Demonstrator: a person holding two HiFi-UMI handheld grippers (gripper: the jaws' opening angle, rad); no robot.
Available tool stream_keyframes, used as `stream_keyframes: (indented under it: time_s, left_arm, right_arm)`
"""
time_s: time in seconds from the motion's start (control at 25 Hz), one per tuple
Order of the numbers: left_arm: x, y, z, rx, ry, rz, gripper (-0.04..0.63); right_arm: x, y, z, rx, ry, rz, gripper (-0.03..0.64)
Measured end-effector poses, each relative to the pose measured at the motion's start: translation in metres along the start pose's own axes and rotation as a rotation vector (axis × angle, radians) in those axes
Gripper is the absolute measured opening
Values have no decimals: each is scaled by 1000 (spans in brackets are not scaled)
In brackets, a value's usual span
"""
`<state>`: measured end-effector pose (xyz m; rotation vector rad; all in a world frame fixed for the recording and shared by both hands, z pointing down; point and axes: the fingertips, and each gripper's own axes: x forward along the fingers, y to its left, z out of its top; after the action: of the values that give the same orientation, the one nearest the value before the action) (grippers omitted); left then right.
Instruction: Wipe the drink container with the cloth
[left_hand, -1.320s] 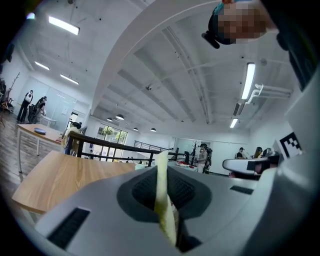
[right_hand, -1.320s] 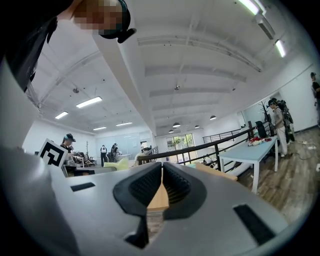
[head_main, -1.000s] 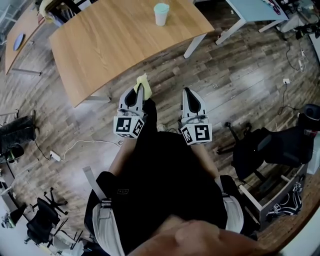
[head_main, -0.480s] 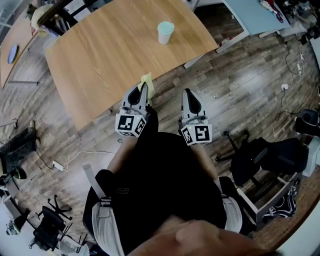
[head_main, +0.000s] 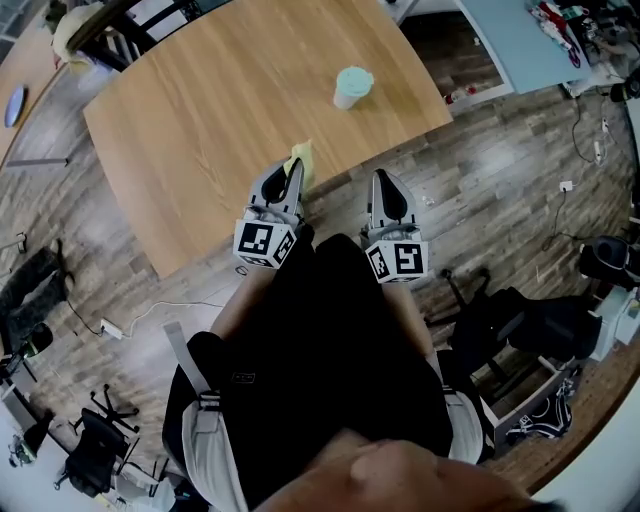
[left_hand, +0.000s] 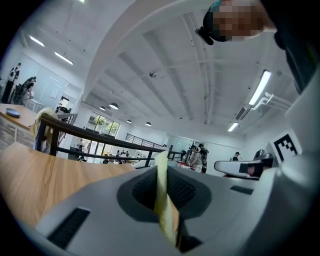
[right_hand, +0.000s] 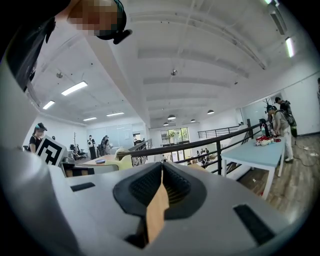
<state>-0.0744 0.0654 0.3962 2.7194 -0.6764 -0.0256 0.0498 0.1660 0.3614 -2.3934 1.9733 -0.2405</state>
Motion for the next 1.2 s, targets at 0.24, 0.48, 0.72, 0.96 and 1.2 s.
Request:
stream_keyframes:
  time_s: [0.24, 0.48, 0.72, 0.96, 1.2]
  left_arm:
    - [17, 29, -1, -31, 2, 45, 38]
    - [48, 35, 7, -38, -18, 117, 38]
    - [81, 53, -5, -63, -13, 259, 37]
    - [117, 67, -25, -115, -3, 411, 37]
    - [137, 66, -43, -154, 10, 530, 37]
  right_arm:
    - [43, -8, 5, -20, 16, 44, 34]
    - [89, -42, 13, -36, 32, 120, 34]
    - [140, -70, 1, -40, 107, 247, 34]
    - [195, -91, -18, -51, 224, 412, 34]
    - [219, -101, -54, -96, 372, 565, 34]
